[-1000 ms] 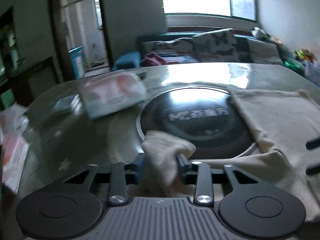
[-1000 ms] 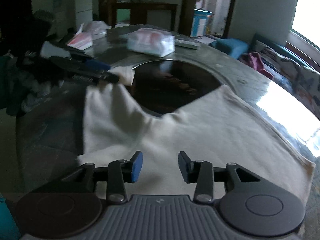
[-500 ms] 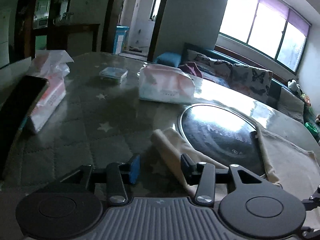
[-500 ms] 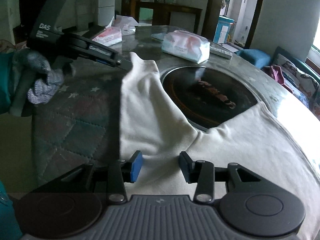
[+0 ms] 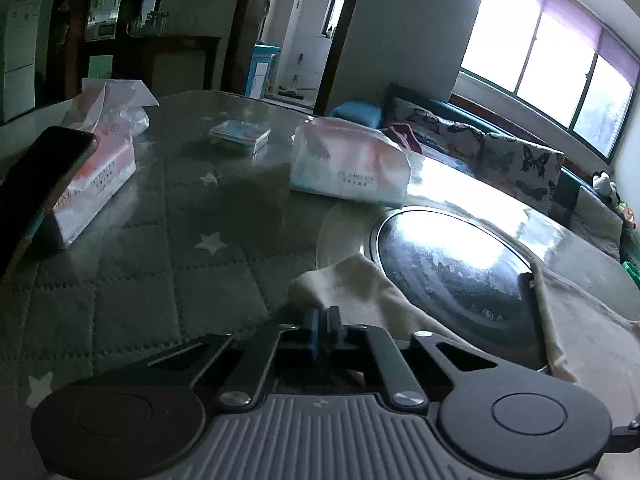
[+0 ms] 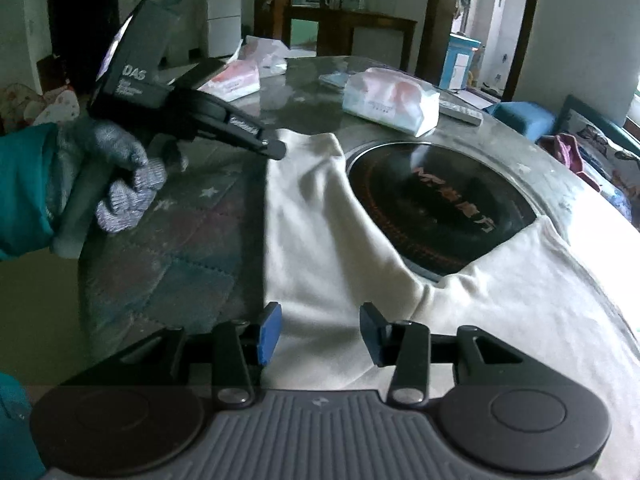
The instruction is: Fold clothes
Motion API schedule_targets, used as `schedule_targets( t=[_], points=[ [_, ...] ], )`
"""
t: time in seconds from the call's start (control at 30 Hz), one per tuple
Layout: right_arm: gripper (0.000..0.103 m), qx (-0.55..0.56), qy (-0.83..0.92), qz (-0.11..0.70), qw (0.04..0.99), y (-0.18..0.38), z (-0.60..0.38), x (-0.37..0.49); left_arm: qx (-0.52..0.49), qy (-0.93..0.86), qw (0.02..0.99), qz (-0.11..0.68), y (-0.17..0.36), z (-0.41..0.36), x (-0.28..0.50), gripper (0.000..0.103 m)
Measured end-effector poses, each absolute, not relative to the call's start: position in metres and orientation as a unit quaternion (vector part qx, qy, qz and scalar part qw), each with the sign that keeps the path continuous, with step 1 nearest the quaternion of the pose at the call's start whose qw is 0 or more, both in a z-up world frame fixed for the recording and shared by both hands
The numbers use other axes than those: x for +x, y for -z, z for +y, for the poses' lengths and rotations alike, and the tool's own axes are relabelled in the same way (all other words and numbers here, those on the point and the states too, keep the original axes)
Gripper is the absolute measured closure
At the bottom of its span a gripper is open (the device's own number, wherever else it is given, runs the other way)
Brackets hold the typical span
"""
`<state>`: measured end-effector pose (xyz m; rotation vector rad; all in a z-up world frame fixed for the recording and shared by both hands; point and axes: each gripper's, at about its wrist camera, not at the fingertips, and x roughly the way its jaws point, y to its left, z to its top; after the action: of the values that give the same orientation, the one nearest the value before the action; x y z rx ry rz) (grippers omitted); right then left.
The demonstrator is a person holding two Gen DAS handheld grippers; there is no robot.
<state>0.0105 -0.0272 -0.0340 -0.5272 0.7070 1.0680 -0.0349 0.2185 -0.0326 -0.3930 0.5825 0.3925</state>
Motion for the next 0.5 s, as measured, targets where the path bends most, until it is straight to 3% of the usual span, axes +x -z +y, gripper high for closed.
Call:
schedule_targets(
  t=[0.13, 0.37, 0.5],
  points=[
    [0.059, -0.236, -0.493, 0.338, 0.767, 0.038, -0.027, 0.012, -0.203, -0.187, 0.932, 0.233, 0.017, 0.221, -0.046, 0.101],
    [0.059, -0.233, -0.496, 0.335, 0.766, 0.036, -0.03, 0.01, -0.22, -0.187, 0.924, 0.25, 0.024, 0.223, -0.047, 0.101],
    [0.059, -0.232, -0.498, 0.334, 0.766, 0.035, -0.031, 0.009, -0.245, -0.2, 0.912, 0.262, 0.031, 0.226, -0.052, 0.092]
  ],
)
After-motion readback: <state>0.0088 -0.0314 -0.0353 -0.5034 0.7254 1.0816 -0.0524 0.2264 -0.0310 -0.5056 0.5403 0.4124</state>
